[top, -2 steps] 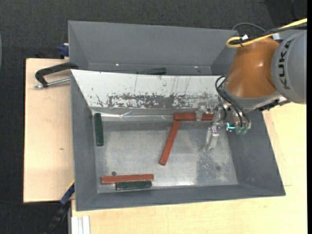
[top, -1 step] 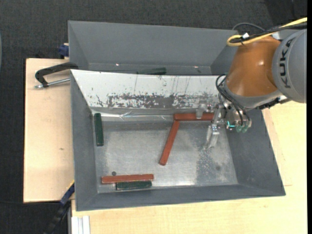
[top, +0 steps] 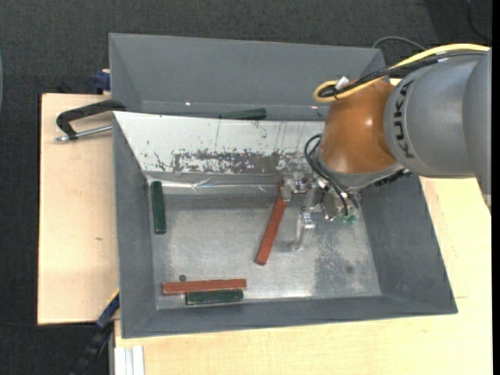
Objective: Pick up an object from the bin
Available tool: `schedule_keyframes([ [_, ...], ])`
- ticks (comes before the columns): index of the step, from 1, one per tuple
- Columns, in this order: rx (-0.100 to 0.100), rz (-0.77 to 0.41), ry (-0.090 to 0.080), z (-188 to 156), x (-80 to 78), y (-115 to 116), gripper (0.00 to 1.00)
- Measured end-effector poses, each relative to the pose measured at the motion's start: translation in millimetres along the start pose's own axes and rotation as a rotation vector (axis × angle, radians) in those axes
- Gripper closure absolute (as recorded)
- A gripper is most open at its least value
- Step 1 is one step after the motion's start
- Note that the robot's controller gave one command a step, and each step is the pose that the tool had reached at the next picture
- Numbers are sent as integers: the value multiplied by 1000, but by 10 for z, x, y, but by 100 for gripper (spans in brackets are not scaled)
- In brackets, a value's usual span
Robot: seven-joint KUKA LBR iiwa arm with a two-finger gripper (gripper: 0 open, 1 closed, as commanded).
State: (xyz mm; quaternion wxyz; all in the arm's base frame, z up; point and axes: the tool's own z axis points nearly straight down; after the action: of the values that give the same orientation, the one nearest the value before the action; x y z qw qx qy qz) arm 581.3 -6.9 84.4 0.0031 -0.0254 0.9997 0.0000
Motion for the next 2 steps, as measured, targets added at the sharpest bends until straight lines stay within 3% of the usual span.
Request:
schedule_keyframes([
  [1, 3, -45, -22, 238, -57, 220, 0],
  [2, -3, 117, 5, 82, 412, 1005, 100],
])
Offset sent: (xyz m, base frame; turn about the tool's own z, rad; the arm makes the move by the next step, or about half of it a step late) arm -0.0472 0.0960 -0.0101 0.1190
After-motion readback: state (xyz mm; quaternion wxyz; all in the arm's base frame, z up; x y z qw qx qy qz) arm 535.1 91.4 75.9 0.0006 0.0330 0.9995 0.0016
